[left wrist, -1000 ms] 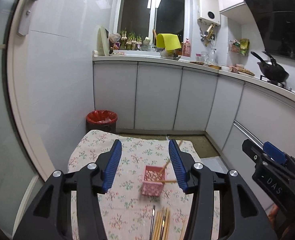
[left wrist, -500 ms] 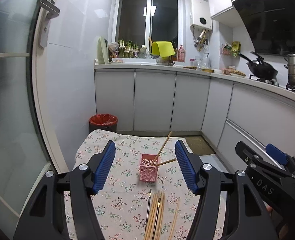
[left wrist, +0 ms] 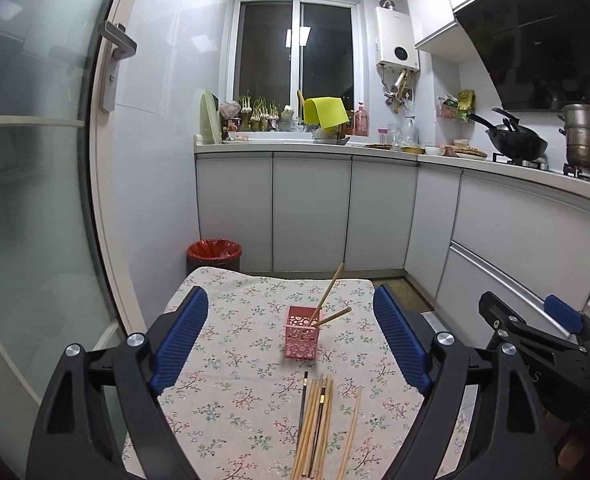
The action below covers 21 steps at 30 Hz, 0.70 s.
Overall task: Organize utensils
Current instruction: 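Move both tools back toward the remaining chopstick pile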
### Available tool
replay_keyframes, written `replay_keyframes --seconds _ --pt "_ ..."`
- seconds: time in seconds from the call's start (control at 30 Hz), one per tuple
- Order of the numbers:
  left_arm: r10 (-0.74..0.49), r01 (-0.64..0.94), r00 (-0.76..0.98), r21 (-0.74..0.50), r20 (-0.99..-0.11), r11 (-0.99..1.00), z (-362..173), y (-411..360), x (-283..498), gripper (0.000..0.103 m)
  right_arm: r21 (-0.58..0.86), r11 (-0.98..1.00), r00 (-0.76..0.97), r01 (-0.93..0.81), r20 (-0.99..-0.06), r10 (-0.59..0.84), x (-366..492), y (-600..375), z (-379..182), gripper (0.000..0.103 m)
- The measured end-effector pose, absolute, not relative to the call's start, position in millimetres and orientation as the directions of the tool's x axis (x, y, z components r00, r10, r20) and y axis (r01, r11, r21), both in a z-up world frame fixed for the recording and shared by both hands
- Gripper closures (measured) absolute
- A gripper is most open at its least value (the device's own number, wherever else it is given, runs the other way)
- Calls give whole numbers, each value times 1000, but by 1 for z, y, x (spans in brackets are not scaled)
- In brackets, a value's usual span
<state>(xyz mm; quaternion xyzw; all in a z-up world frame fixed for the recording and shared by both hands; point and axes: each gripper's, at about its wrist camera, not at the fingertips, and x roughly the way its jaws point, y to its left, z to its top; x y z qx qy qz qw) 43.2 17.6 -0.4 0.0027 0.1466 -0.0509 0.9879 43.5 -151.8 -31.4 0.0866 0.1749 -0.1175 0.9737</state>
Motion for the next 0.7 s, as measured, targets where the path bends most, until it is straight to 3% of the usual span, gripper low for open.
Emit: replay_keyframes --seconds 0.4,0.7 --pt "-102 112 942 12 -321 994 -9 17 30 14 89 954 911 287 -333 -243 16 -153 -38 7" --pt "-92 133 860 47 -502 990 -47 7 72 12 110 944 885 310 -397 -244 25 -168 -57 7"
